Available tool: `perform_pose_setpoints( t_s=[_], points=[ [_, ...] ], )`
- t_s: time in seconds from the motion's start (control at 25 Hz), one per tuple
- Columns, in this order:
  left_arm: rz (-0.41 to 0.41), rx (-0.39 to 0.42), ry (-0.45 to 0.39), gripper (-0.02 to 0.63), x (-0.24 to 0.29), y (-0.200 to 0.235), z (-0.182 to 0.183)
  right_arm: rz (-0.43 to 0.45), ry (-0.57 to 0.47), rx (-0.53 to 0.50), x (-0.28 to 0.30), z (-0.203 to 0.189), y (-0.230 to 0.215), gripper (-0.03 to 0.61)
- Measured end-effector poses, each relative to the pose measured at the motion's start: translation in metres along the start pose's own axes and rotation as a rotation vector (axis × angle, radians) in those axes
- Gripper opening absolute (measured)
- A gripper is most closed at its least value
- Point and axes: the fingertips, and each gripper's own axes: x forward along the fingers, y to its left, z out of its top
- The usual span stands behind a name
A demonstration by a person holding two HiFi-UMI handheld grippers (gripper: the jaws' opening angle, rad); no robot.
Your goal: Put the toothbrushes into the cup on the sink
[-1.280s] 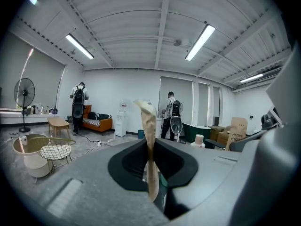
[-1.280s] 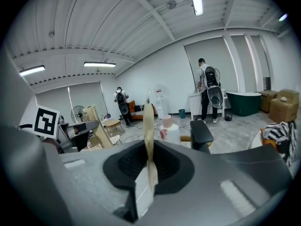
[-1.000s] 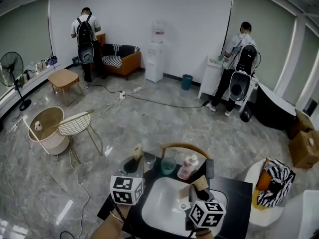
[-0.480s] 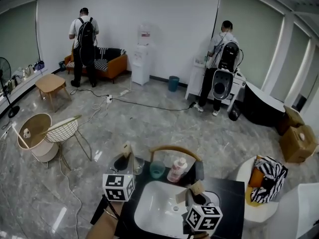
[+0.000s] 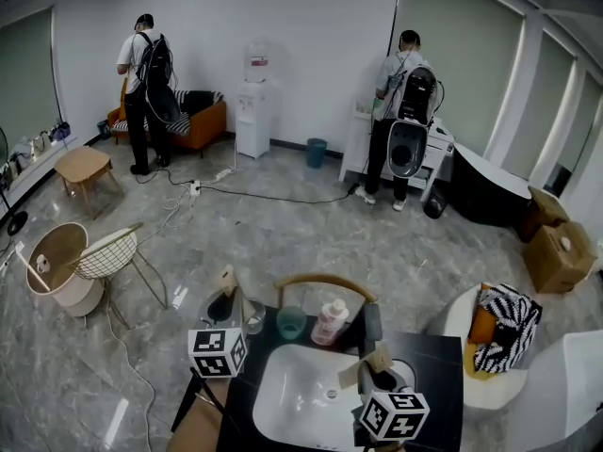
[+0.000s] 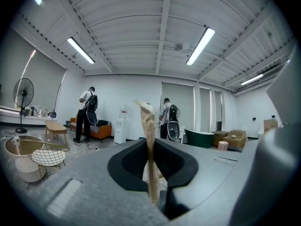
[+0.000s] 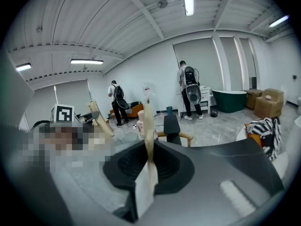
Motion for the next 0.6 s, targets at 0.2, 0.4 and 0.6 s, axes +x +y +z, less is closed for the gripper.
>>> perform_pose_setpoints(
  t_s=[0.2, 0.4, 0.6],
  points=[
    [-0.003, -0.017, -0.032, 0.037, 0.011, 0.004, 0.003, -0.022, 0.008, 0.006, -0.003, -0.002, -0.009, 0.038],
    [-0.003, -0.031, -0.036, 0.037, 0.017, 0.006, 0.003, -0.036, 0.013, 0.011, -0.003, -0.002, -0.015, 0.038],
    [-0.006, -0.037, -0.041, 0.037, 0.022, 0.005, 0.002, -0.034, 0.019, 0.013, 0.001, -0.002, -0.018, 0.038]
  ],
)
